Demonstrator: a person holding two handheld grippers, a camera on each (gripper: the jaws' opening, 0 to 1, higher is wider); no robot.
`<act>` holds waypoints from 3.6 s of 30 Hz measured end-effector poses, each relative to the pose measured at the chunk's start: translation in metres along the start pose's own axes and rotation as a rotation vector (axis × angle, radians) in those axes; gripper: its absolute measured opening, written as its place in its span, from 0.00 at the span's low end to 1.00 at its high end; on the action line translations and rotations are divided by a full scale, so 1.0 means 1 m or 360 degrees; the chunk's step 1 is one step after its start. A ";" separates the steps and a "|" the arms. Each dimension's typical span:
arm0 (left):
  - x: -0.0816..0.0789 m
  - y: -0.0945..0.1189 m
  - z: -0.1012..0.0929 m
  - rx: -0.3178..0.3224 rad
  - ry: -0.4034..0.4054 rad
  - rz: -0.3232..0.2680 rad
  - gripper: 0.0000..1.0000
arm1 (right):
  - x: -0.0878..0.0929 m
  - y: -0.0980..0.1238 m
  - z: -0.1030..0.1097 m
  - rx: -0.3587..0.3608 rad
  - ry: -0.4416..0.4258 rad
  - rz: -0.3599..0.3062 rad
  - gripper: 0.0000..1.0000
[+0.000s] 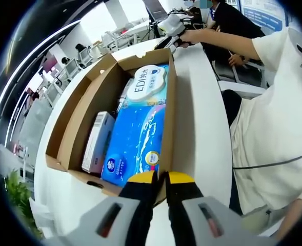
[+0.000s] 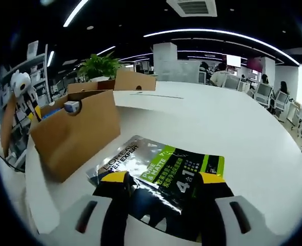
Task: Operate the shoe box by opening the lid, removing the specified soft item, and placing it in the target area until the item is outside and the box remains undamaged.
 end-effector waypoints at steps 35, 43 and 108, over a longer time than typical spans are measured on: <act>0.000 0.000 0.000 0.0039 -0.0003 -0.0016 0.07 | -0.035 0.040 0.008 0.0077 -0.0076 -0.0404 0.34; -0.001 0.000 -0.002 0.0042 -0.0011 -0.0005 0.07 | -0.042 0.056 0.024 0.0113 -0.0065 -0.0514 0.49; -0.003 -0.003 -0.002 0.0079 -0.0153 -0.0026 0.05 | -0.135 0.117 0.142 -0.0283 0.0453 -0.0524 0.31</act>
Point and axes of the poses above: the point that each gripper's makers call its tool centre point, and the gripper's own axes: y roughly backward along the fingers, z roughly to its left, x roughly out of its underside, the point moved 2 cm from there along y, roughly backward along the fingers, and after that the axes turned 14 degrees about z, right-handed, at the moved point
